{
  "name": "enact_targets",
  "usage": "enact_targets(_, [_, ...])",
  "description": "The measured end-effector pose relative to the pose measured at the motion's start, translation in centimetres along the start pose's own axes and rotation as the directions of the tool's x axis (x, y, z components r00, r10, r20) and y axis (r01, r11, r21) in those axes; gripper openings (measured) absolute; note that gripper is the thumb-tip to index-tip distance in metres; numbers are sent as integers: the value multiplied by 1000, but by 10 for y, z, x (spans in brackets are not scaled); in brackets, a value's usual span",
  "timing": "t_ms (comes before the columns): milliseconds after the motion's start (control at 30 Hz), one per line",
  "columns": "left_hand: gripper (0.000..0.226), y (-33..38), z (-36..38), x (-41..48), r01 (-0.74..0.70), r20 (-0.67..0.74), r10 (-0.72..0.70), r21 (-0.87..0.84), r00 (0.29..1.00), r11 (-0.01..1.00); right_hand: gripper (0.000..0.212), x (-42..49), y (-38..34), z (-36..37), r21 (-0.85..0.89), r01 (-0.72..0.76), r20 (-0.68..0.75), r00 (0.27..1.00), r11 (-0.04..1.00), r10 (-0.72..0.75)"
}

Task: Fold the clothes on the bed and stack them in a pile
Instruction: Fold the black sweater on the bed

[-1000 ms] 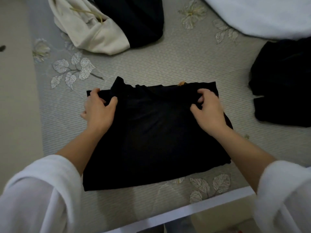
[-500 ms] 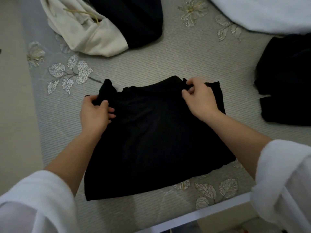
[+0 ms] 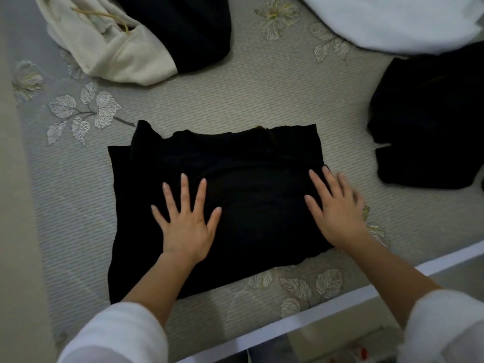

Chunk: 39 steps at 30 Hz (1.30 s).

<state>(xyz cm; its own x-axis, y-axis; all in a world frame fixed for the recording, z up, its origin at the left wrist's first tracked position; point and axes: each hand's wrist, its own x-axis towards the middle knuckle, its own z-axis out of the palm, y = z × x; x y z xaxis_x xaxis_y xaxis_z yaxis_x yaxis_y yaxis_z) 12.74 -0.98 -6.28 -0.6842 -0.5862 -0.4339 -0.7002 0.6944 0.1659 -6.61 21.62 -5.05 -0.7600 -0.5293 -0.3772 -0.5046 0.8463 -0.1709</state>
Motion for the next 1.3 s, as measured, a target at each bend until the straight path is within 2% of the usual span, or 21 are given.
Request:
enact_targets(67, [67, 6, -3, -6, -15, -38, 15, -18, 999, 1000, 71, -4, 2, -5, 248, -103, -93, 987, 963, 129])
enact_targets(100, [66, 9, -3, -12, -53, -62, 51, -26, 997, 998, 75, -6, 3, -8, 395, -170, -124, 964, 903, 236])
enact_targets(167, [62, 16, 3, -29, -156, -59, 154, -32, 986, 987, 78, -11, 6, -13, 591, -307, -62, 905, 746, 421])
enact_targets(200, [61, 19, 9, -38, -193, -36, 192, -36, 981, 981, 77, -14, 7, -14, 602, -374, 3, 885, 706, 466])
enact_targets(300, [59, 24, 22, -54, -193, 9, 194, -33, 981, 981, 67, -23, 4, -17, 547, -452, 143, 880, 704, 454])
enact_targets(367, [61, 26, 22, -52, -168, 11, 168, -43, 986, 985, 56, -26, -2, -21, 595, -452, 191, 883, 665, 429])
enact_targets(400, [61, 27, 21, -51, -162, 16, 163, -48, 986, 986, 51, -26, -5, -24, 644, -472, 236, 871, 602, 430])
enact_targets(433, [61, 28, 19, -50, -161, 26, 162, -48, 986, 986, 48, -25, -8, -29, 705, -508, 307, 848, 495, 433])
enact_targets(500, [62, 29, 14, -48, -168, 55, 171, -51, 984, 984, 40, -25, -15, -42, 788, -583, 481, 783, 197, 393])
enact_targets(533, [63, 28, 10, -48, -172, 73, 177, -66, 982, 983, 36, -25, -19, -50, 786, -611, 549, 758, 90, 353])
enact_targets(600, [63, 26, 1, -47, -171, 111, 189, -151, 976, 974, 25, -26, -31, -63, 765, -643, 611, 743, 39, 273])
enact_targets(667, [59, 26, -10, -47, -131, 120, 182, -346, 976, 929, 13, -26, -49, -76, 781, -621, 606, 778, 62, 163])
enact_targets(700, [55, 26, -16, -48, -79, 118, 155, -488, 981, 869, 11, -27, -60, -83, 794, -603, 593, 797, 84, 112])
enact_targets(767, [46, 22, -30, -52, 84, 154, 54, -761, 987, 644, 15, -27, -83, -95, 817, -563, 562, 826, 124, 48])
enact_targets(833, [37, 13, -43, -56, 239, 241, -41, -901, 970, 362, 11, -27, -109, -102, 840, -522, 529, 849, 146, -4])
enact_targets(933, [32, -9, -54, -62, 346, 342, -125, -938, 931, 12, 18, -29, -150, -101, 873, -443, 463, 884, 205, -62])
enact_targets(1033, [32, -38, -56, -71, 347, 377, -170, -920, 911, -181, 33, -33, -195, -87, 901, -313, 355, 930, 301, -95])
enact_targets(1133, [36, -63, -55, -82, 335, 410, -185, -881, 893, -335, 48, -39, -239, -65, 874, -91, 226, 946, 477, -233])
enact_targets(1200, [39, -78, -54, -88, 321, 433, -202, -848, 878, -422, 68, -46, -265, -45, 791, 30, 244, 900, 611, -361])
enact_targets(1267, [44, -92, -50, -94, 308, 458, -222, -815, 861, -491, 91, -53, -283, -23, 674, 106, 359, 818, 731, -450])
enact_targets(1300, [47, -97, -47, -97, 308, 475, -234, -801, 848, -513, 95, -57, -288, -14, 621, 132, 431, 766, 773, -477])
